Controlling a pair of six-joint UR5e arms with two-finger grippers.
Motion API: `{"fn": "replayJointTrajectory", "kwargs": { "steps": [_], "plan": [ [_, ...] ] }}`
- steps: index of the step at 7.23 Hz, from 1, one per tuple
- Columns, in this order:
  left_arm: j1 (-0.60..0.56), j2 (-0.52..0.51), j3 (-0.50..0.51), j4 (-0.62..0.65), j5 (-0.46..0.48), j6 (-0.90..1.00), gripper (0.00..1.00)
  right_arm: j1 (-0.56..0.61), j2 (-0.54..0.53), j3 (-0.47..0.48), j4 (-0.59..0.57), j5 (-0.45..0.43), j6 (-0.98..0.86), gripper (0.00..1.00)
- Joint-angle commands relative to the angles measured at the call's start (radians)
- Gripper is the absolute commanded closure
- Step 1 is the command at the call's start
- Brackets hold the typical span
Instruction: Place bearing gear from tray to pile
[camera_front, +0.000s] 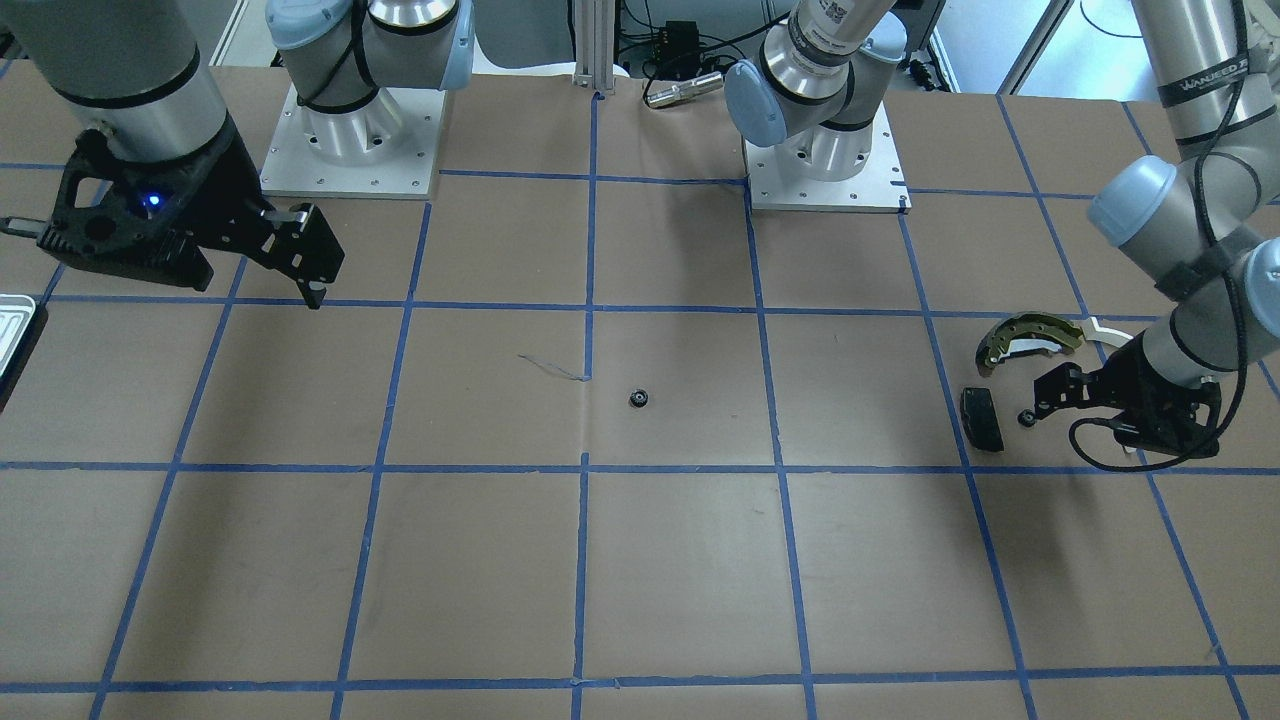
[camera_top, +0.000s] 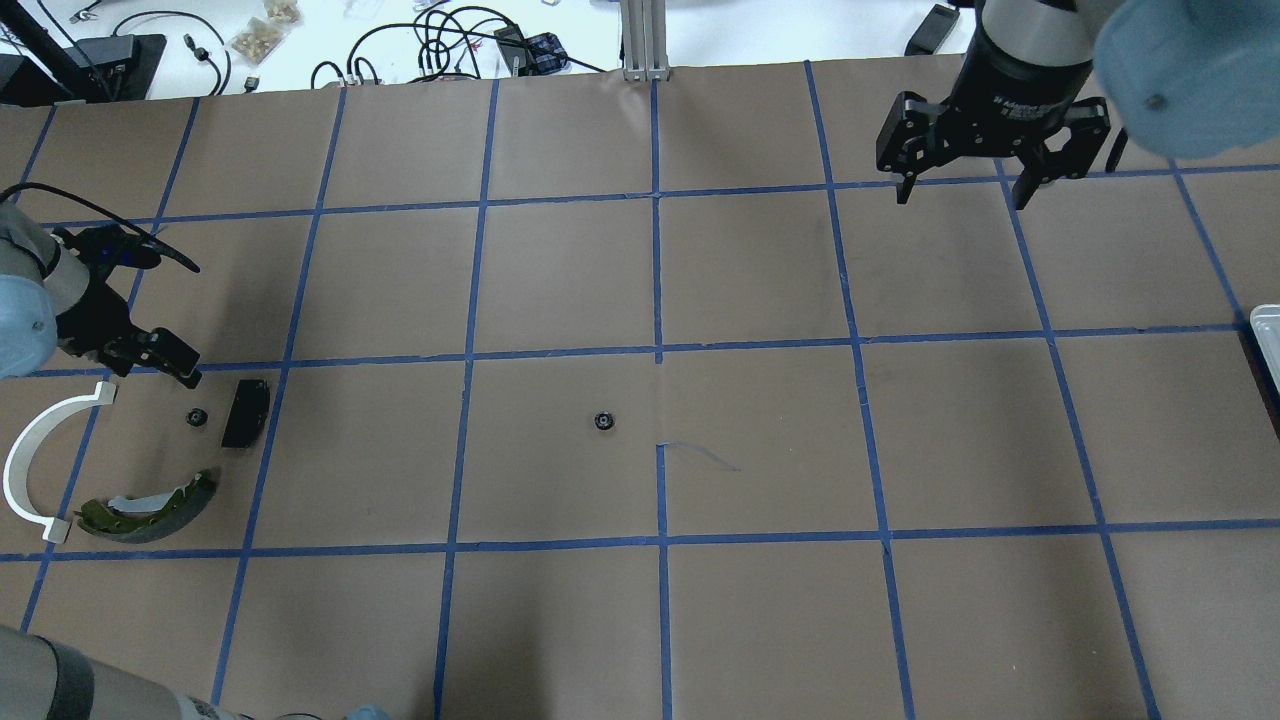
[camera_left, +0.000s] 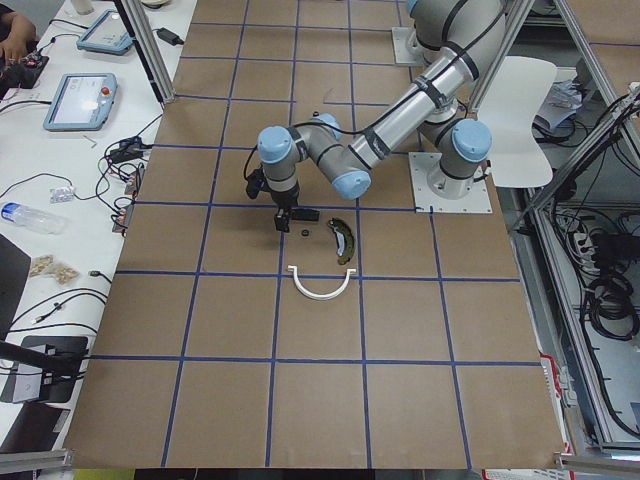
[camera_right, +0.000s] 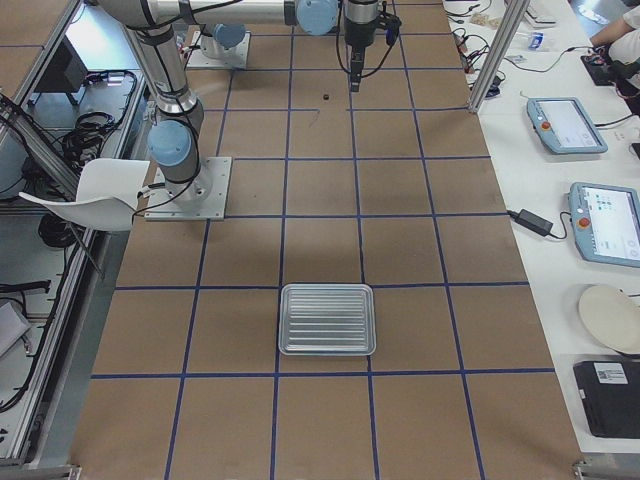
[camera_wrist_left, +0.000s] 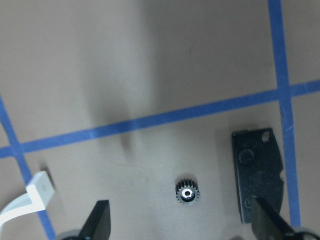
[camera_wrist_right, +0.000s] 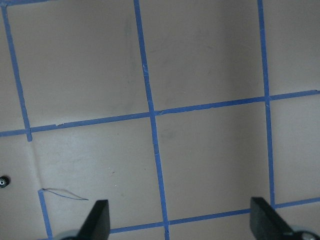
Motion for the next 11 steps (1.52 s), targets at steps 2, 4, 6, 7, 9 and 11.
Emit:
{"fn": "replayJointTrajectory", "kwargs": {
  "steps": [2, 4, 6, 7, 9, 11],
  "plan": [
    [-0.343, 0.023, 0.115, -0.165, -0.101, -0.478, 0.00, 0.013, 0.005, -0.002, 0.008, -0.006, -0.090, 0.00],
    [-0.550, -0.006, 0.104, -0.150, -0.100, -0.724, 0.00, -0.061, -0.001, 0.001, 0.017, -0.005, -0.098, 0.00],
    [-0.669, -0.033, 0.040, -0.046, -0.136, -0.910, 0.00, -0.063, -0.015, 0.002, 0.004, 0.062, -0.193, 0.00],
    [-0.703, -0.055, -0.005, 0.044, -0.150, -0.954, 0.00, -0.058, -0.027, -0.002, 0.000, 0.064, -0.185, 0.00],
    [-0.757, -0.083, -0.100, 0.170, -0.150, -1.006, 0.00, -0.053, -0.027, -0.002, 0.002, 0.069, -0.196, 0.00],
    [-0.769, -0.083, -0.161, 0.209, -0.149, -1.041, 0.00, -0.043, -0.021, 0.027, 0.000, 0.061, -0.207, 0.00]
  ]
}}
